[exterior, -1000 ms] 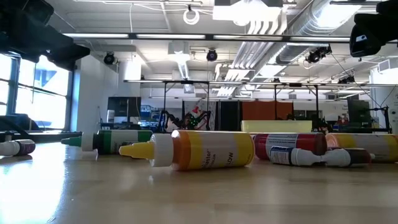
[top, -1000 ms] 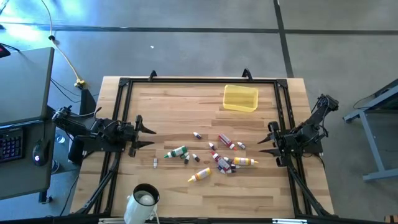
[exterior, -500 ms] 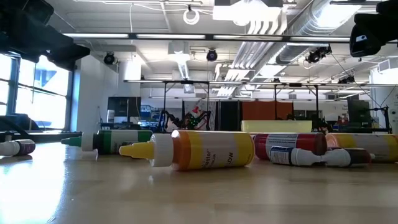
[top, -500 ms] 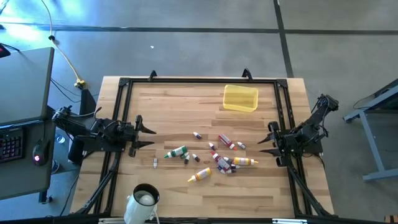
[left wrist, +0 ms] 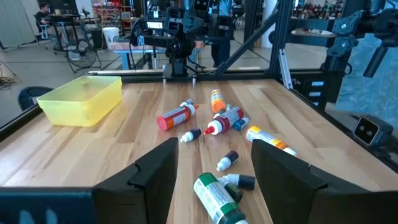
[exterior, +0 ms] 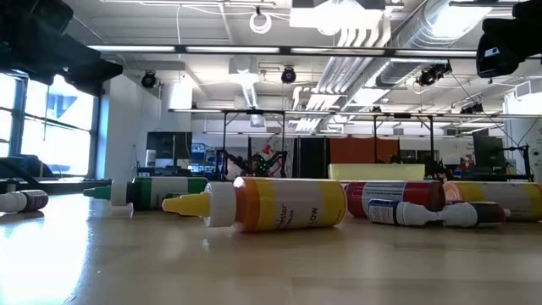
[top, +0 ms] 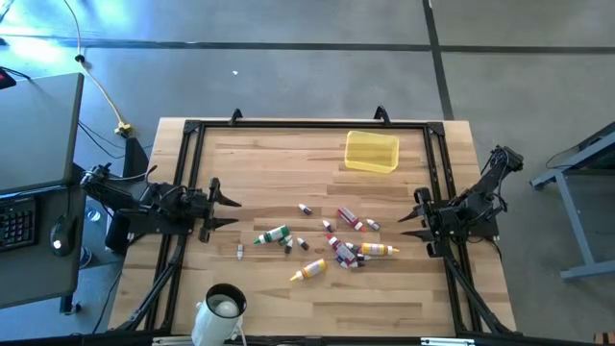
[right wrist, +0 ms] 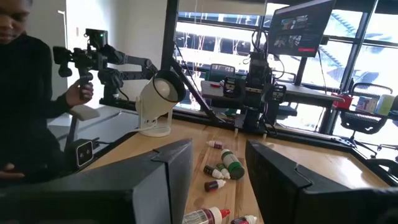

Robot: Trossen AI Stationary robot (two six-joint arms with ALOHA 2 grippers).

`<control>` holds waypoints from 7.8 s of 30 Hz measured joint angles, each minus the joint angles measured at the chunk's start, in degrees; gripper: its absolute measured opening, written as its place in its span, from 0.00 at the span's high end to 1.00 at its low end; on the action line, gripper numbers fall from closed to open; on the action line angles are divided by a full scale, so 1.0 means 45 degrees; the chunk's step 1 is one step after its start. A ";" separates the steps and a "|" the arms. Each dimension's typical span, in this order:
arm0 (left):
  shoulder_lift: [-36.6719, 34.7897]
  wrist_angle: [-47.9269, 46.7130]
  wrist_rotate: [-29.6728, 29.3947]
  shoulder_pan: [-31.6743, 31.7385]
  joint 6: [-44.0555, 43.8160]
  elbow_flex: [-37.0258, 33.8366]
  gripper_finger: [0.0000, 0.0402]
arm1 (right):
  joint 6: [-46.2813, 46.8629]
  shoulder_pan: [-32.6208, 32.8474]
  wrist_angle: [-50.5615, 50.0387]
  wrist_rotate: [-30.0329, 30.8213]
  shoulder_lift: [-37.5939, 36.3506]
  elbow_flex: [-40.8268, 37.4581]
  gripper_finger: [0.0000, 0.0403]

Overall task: Pick & Place food coloring
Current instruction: Put the big orange food coloring bottle into the yellow bin

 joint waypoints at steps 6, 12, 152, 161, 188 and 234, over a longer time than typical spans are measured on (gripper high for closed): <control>0.0000 0.0688 0.0001 0.0000 -0.0002 0.0000 0.50 | 0.0004 0.0003 0.0000 0.0000 0.0000 0.0000 0.65; 0.0000 0.1993 0.0001 0.0002 -0.0038 0.0000 0.50 | 0.0002 0.0002 0.0000 0.0000 0.0005 0.0000 0.65; 0.9734 -0.0524 -0.6661 0.0002 -0.1702 0.7766 0.50 | 1.0771 -0.5171 -0.3629 -0.1569 1.4233 0.7465 0.65; 0.9734 -0.0546 -0.5679 0.0002 -0.1702 0.7766 0.50 | 1.2104 -0.5706 -0.3628 -0.2187 1.6707 0.7451 0.65; 0.9734 -0.0551 -0.5277 0.0002 -0.1659 0.7757 0.50 | 1.2596 -0.6670 -0.4381 -0.3651 1.7850 0.7451 0.65; 0.9734 -0.0546 -0.5281 0.0002 -0.1659 0.7757 0.50 | 1.1996 -0.6636 -0.3119 -0.3459 1.9302 0.7441 0.65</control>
